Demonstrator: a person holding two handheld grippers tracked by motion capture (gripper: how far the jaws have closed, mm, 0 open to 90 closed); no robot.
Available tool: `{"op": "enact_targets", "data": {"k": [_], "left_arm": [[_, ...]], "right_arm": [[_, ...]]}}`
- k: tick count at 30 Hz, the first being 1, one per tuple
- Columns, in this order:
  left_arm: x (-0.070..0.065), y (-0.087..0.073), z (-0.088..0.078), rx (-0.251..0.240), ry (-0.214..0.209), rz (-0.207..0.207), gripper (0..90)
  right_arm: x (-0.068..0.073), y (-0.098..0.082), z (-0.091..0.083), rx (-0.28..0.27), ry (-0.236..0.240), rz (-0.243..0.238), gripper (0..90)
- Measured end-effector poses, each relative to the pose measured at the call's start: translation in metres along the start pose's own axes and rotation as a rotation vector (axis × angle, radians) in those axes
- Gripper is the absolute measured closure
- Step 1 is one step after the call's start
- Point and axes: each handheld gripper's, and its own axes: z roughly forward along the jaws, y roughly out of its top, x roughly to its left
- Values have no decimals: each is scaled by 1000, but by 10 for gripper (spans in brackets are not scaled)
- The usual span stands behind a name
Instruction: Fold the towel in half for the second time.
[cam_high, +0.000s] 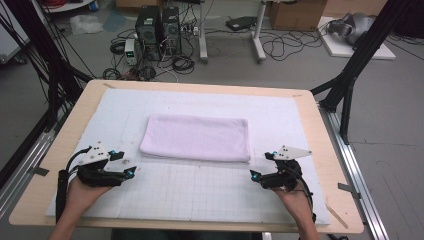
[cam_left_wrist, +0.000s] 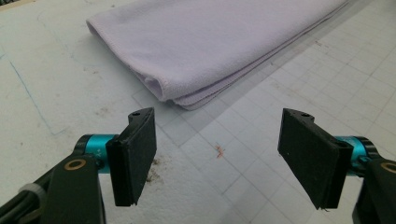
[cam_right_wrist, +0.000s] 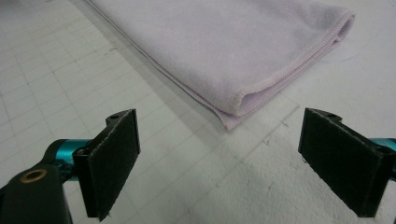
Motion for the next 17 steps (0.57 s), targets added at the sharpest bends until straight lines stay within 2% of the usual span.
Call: {"op": "enact_targets", "data": {"k": [9, 17], "left_arm": [[-2, -3, -1, -2, -4, -7, 285], [-2, -3, 1, -5, -9, -7, 285]], "right_arm": [[7, -6, -9, -11, -3, 0, 116], [8, -6, -8, -10, -10, -15, 116]]}}
